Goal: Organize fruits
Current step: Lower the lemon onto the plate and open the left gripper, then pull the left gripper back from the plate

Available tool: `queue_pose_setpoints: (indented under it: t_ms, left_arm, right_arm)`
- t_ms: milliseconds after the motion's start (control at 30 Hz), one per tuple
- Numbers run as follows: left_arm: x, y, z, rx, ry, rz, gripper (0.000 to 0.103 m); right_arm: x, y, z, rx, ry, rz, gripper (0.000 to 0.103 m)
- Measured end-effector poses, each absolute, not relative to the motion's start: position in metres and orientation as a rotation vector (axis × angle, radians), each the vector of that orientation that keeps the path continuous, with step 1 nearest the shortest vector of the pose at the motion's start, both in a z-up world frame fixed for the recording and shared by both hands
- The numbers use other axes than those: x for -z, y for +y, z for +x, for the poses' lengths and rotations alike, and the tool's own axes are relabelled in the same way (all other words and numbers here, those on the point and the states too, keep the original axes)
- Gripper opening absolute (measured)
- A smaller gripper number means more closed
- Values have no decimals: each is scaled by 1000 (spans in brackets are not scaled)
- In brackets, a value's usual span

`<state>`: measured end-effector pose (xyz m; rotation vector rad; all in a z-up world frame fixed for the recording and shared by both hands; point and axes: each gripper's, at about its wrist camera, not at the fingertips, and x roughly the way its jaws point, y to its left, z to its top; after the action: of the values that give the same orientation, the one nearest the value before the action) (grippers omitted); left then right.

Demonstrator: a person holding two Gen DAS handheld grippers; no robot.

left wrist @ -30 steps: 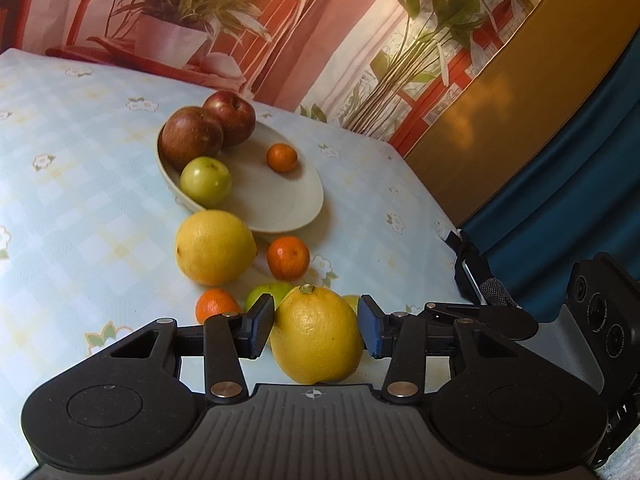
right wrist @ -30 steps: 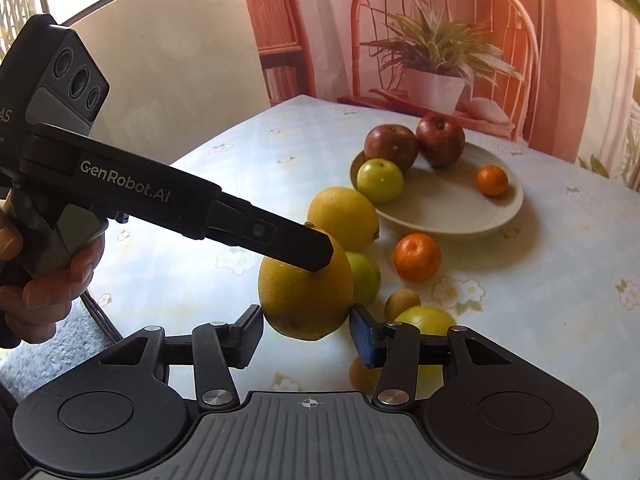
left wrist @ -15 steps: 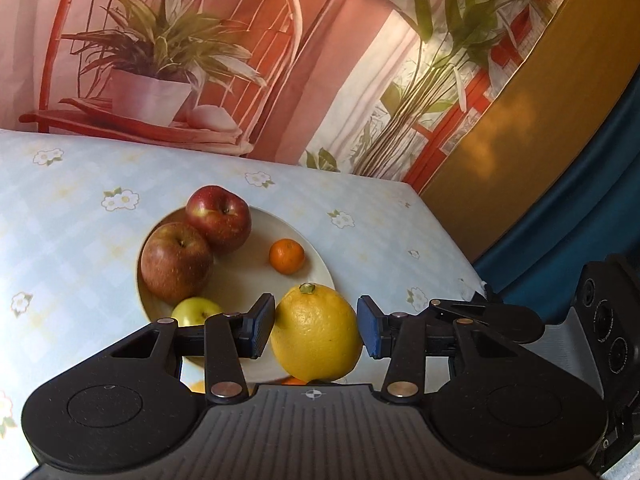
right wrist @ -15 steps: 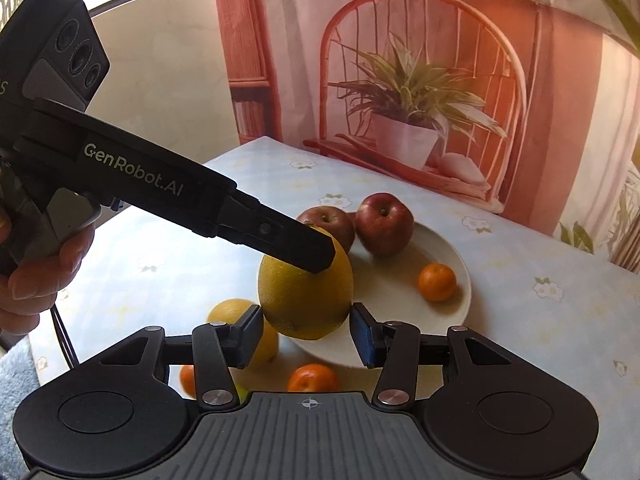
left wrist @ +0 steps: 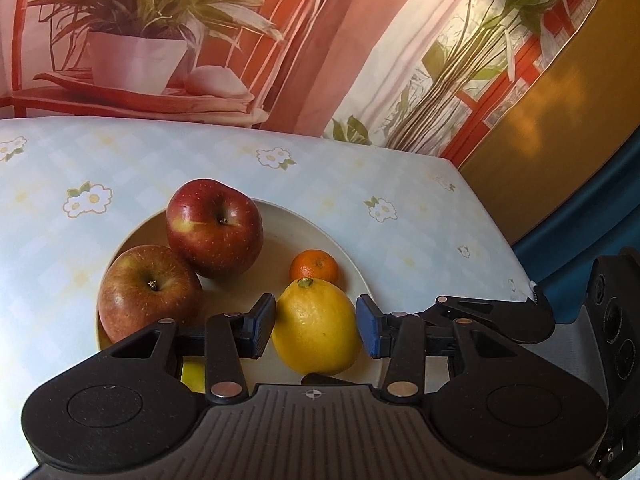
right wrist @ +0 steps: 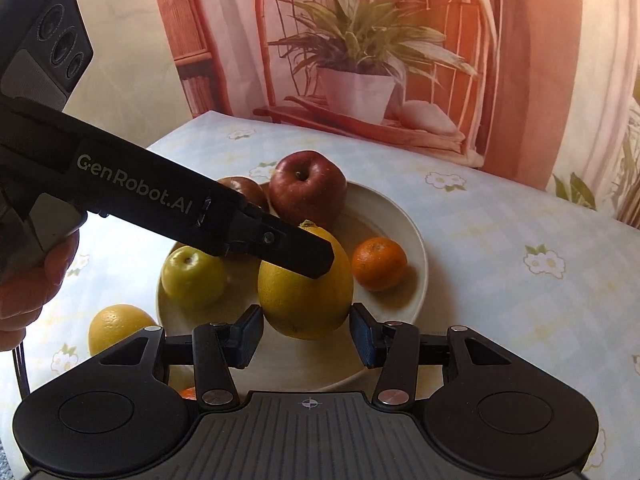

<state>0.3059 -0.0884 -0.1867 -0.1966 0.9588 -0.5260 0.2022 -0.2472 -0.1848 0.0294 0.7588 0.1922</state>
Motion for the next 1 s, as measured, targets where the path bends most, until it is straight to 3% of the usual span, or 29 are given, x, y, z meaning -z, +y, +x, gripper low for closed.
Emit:
queue_pose_setpoints:
  t_ms: [600, 733, 1000]
  left_arm:
    - [163, -63, 306, 466, 868, -191, 44]
    - [160, -60, 296, 448, 854, -155, 44]
    - [150, -44, 270, 409, 801, -84, 44]
  right_arm:
    - [183, -237, 222, -135, 747, -74, 43]
    - [182, -237, 220, -95, 747, -91, 53]
    - [177, -249, 196, -51, 712, -23, 51]
